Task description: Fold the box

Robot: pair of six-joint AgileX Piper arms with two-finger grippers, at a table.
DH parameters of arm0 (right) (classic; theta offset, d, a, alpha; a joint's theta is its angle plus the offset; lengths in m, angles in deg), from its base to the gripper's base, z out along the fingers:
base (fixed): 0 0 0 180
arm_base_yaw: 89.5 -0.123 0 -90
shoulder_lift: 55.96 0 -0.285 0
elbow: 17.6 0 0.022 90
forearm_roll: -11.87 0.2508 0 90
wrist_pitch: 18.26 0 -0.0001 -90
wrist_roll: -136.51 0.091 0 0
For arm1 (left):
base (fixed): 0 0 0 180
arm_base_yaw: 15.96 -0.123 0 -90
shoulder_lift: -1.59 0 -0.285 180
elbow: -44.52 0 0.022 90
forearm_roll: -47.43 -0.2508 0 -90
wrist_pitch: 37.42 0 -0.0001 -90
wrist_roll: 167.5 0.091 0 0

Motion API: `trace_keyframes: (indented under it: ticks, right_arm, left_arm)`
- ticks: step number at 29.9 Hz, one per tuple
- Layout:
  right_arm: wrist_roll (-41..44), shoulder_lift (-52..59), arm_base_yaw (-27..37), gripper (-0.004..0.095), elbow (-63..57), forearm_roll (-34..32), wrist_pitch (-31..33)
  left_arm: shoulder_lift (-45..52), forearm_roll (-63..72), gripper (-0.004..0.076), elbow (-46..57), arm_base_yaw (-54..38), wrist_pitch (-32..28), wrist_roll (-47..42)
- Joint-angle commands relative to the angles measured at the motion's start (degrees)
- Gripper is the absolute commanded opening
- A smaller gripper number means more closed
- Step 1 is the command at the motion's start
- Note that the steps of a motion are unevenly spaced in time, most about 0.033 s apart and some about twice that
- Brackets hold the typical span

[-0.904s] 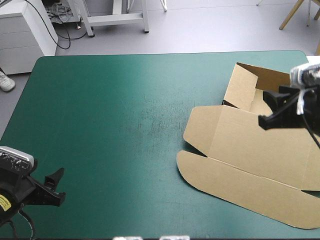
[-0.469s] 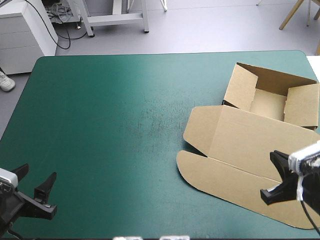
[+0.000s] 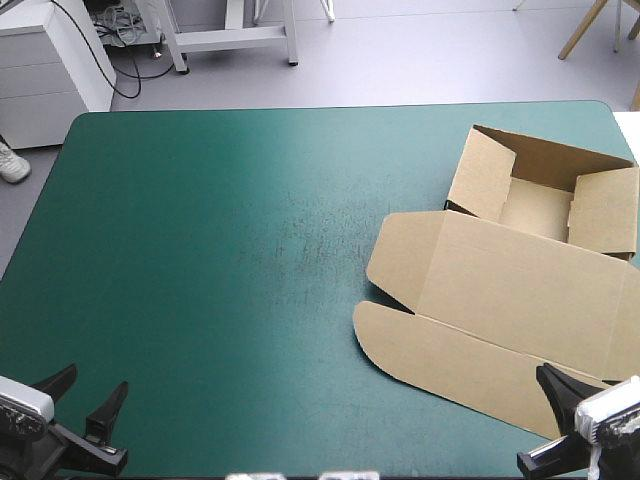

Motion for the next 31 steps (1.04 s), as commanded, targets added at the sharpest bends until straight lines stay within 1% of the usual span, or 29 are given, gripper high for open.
trace_keyframes:
  ticks: [1,12,20,25,31]
  right_arm:
    - [0.2,0.8,-0.2,-0.0015,-1.1,1.0,-4.3]
    - [0.4,3.5,-0.2,-0.0016,-6.7,1.8,-4.5]
    - [0.4,3.5,-0.2,-0.0018,-7.4,2.1,-3.9]
    - [0.7,3.5,-0.2,-0.0018,-8.2,2.1,-2.5]
    - [0.7,3.5,-0.2,-0.0019,-8.3,2.1,-2.4]
  left_arm:
    - [0.4,0.5,0.0472,0.3,0.3,-4.7,0.0]
    - [0.8,1.0,0.0470,5.8,0.3,-5.1,0.1]
    - [1.3,2.0,0.0397,7.0,0.3,-6.6,0.1]
    - [1.3,2.0,0.0377,7.0,0.3,-6.5,0.1]
    - [1.3,2.0,0.0355,7.0,0.3,-6.3,0.1]
